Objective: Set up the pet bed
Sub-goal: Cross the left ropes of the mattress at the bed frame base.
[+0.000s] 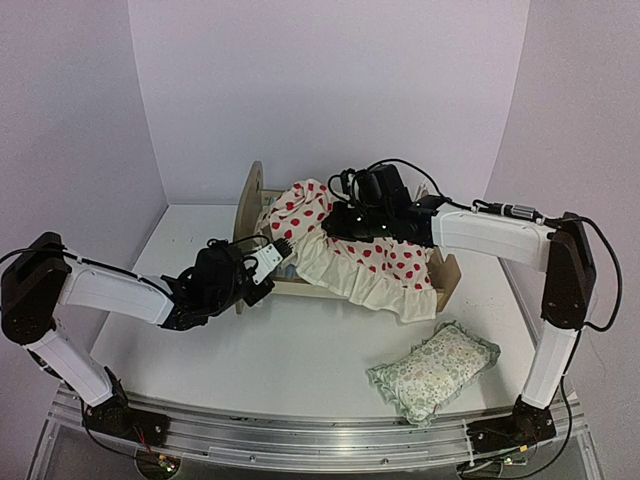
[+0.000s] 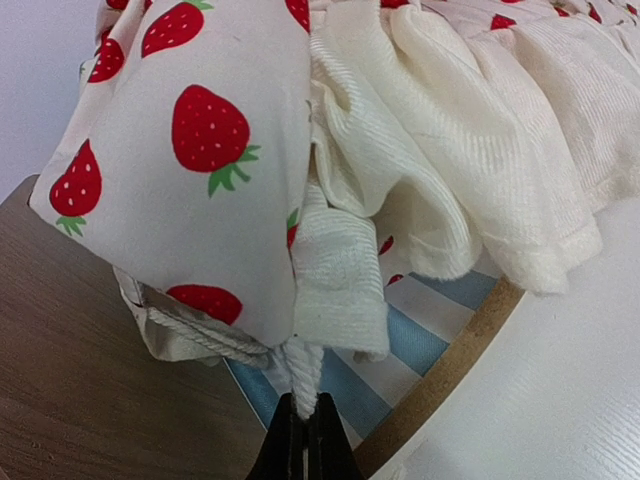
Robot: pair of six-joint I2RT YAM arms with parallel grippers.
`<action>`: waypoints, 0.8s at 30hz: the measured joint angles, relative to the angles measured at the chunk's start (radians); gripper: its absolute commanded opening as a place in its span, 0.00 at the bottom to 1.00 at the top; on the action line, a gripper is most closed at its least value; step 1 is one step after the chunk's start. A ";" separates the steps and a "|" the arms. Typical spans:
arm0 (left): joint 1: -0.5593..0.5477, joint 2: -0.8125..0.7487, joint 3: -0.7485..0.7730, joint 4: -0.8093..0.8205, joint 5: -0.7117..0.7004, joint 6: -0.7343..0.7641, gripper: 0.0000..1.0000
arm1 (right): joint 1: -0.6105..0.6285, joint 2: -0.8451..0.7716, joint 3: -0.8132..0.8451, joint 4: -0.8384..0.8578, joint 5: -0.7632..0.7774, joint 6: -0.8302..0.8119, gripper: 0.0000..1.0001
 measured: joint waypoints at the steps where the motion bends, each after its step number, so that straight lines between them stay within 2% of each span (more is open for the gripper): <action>1: 0.000 -0.008 0.000 -0.013 0.005 -0.005 0.14 | 0.000 0.000 0.000 0.000 0.000 0.000 0.00; 3: 0.000 -0.030 0.001 -0.047 0.017 -0.018 0.18 | 0.000 0.001 0.000 0.000 0.000 0.000 0.00; 11: 0.000 -0.068 0.000 -0.085 0.027 -0.028 0.19 | 0.000 0.011 0.000 0.001 0.000 0.001 0.00; 18: 0.000 -0.043 0.000 -0.072 0.026 -0.019 0.29 | 0.000 0.014 0.000 0.003 -0.001 0.003 0.00; 20: 0.000 -0.025 0.000 -0.060 0.025 -0.017 0.26 | 0.000 0.014 0.000 0.003 -0.003 0.005 0.00; 24: 0.000 0.006 0.000 -0.052 0.020 -0.013 0.11 | 0.000 0.014 0.000 0.003 -0.003 0.006 0.00</action>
